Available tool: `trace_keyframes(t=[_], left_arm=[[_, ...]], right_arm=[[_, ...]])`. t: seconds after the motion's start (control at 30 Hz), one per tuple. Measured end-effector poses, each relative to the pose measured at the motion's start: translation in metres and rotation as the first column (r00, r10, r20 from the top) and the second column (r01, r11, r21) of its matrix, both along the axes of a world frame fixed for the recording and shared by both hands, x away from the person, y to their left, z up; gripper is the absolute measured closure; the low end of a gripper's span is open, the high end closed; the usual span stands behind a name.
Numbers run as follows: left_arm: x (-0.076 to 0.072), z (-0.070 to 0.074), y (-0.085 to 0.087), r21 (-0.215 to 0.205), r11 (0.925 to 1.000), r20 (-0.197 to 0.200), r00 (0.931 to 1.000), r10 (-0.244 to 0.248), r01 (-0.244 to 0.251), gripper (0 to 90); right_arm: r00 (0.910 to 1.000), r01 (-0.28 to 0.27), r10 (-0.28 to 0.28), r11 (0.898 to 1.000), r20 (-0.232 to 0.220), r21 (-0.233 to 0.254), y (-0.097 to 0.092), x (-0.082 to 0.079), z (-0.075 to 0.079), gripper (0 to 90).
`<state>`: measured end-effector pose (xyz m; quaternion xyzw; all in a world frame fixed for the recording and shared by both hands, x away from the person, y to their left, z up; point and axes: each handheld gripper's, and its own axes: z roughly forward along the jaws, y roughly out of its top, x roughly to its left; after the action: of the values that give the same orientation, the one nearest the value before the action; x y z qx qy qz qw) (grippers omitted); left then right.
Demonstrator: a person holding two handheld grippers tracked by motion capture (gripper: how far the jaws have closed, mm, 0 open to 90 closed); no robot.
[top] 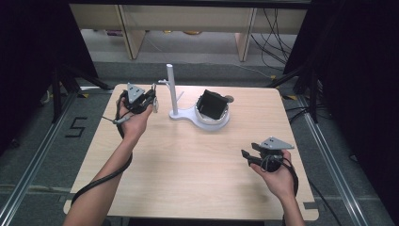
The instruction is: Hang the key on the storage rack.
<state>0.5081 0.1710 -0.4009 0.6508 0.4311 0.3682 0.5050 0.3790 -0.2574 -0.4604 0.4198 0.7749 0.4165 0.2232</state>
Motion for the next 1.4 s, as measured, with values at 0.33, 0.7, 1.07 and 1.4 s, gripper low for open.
trace_keyframes(t=[0.33, 0.7, 1.07, 1.4], left_arm=[[0.006, 0.001, -0.002, -0.002, 1.0, 0.0, 1.0, 0.005, -0.005, 84.6], [0.016, 0.006, -0.01, 0.015, 0.9993, 0.006, 0.9994, 0.034, -0.034, 84.5], [0.017, 0.004, -0.022, 0.051, 0.9972, 0.018, 0.9983, 0.054, -0.055, 84.4], [0.017, 0.003, -0.027, 0.083, 0.9938, 0.028, 0.997, 0.072, -0.074, 84.3]], right_arm=[[1.0, -0.003, 0.003, 1.0, 0.007, 0.001, -0.002, 0.001, 0.001, 48.2], [0.9998, -0.014, 0.014, 1.0, -0.013, 0.003, 0.001, 0.002, -0.001, 48.3], [0.9989, -0.022, 0.022, 1.0, -0.042, 0.012, 0.004, 0.001, -0.004, 48.2], [0.9985, -0.029, 0.03, 0.999, -0.046, 0.015, 0.005, 0.003, -0.006, 48.1]])
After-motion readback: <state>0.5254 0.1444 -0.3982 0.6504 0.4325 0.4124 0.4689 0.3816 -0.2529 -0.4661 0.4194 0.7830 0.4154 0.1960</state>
